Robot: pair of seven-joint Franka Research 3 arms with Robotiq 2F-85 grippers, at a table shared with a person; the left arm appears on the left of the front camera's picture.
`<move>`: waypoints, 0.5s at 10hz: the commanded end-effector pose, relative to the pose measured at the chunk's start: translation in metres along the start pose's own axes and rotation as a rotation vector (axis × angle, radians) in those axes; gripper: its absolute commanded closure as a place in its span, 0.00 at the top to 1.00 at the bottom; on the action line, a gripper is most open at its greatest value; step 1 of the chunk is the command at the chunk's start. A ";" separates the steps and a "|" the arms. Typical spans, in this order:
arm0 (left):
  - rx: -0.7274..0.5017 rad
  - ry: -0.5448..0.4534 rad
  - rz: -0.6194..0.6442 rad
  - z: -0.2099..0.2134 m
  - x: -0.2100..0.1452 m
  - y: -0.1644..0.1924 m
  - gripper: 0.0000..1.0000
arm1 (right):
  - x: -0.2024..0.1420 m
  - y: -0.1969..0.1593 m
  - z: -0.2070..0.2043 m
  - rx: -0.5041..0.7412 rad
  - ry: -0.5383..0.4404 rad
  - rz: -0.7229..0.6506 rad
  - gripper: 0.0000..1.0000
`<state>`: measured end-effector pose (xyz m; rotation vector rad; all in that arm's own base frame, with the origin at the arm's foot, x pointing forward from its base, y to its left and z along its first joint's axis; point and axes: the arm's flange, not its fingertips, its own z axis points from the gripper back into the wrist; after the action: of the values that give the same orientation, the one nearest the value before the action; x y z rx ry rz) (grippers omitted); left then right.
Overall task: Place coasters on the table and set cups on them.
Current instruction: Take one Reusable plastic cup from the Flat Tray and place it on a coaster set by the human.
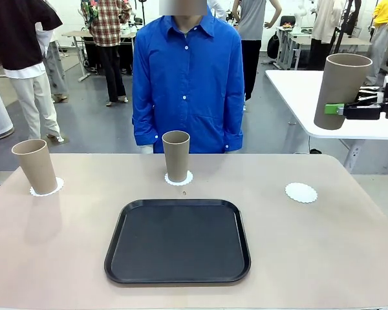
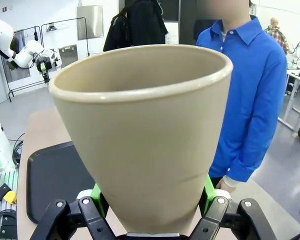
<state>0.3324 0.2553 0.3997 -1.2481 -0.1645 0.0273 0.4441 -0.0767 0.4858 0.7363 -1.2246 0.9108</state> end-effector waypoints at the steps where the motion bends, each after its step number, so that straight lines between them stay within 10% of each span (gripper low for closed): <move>1: -0.008 -0.010 0.000 0.001 0.000 -0.002 1.00 | 0.000 0.000 0.000 0.000 0.000 0.000 0.82; 5: -0.008 -0.010 0.000 0.001 0.000 -0.002 1.00 | -0.069 -0.071 0.001 0.157 0.015 -0.040 0.82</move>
<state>0.3324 0.2552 0.3997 -1.2481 -0.1646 0.0271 0.4823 -0.1023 0.4306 0.8372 -1.1497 0.9404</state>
